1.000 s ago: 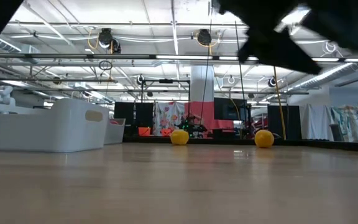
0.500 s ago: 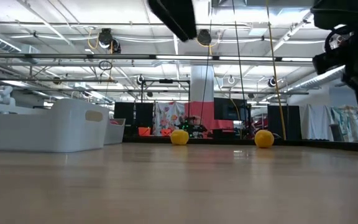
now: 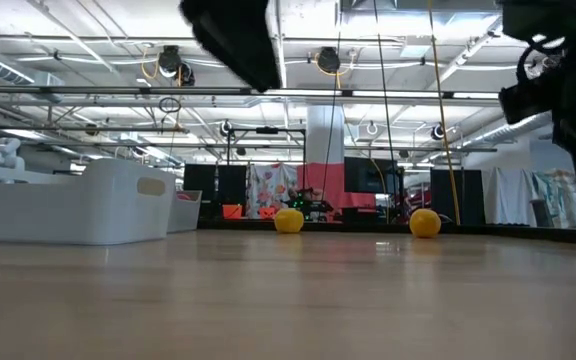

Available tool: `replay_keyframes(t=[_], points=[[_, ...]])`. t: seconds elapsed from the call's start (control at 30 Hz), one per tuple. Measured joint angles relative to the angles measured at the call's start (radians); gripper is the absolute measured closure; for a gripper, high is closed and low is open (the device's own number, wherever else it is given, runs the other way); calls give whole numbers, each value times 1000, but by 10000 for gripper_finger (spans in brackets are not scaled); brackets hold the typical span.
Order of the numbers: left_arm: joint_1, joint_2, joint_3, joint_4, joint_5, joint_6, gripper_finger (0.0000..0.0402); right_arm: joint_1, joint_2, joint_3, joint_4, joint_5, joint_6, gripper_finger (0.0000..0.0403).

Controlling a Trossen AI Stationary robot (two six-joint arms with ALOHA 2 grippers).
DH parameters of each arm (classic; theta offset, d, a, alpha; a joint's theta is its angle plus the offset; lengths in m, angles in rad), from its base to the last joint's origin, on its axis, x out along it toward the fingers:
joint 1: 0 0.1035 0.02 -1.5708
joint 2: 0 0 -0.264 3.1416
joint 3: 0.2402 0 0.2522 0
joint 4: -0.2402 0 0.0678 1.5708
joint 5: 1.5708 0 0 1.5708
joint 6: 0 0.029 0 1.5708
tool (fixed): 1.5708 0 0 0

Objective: Sort produce into baskets
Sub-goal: Put the yellow lemon into the transparent bin

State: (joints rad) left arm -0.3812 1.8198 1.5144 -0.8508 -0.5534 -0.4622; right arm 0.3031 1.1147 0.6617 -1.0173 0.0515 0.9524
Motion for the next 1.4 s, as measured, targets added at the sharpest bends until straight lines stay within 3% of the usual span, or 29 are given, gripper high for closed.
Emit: replay_keyframes(t=[0.13, 0.47, 0.77, 0.97, 1.23, 1.4], points=[[1, 0, -17, 28, 4, 1, 94, 0, 3, -42, 31, -14, 5, 154], [-12, -6, -17, 82, 11, 24, 94, 1, 40, -53, 20, -42, 35, 54], [-28, -6, -17, 83, 19, 23, 94, 22, 63, -130, 118, -85, 34, 41], [-27, -6, -17, 70, 54, 23, 94, 39, 63, -130, 149, -98, 33, 85], [-27, -73, -17, -30, 22, 21, 94, 39, 62, -100, 152, -176, 32, 215], [-19, -169, -20, -165, -80, -18, 94, 39, 62, -46, 269, -79, -30, 261]])
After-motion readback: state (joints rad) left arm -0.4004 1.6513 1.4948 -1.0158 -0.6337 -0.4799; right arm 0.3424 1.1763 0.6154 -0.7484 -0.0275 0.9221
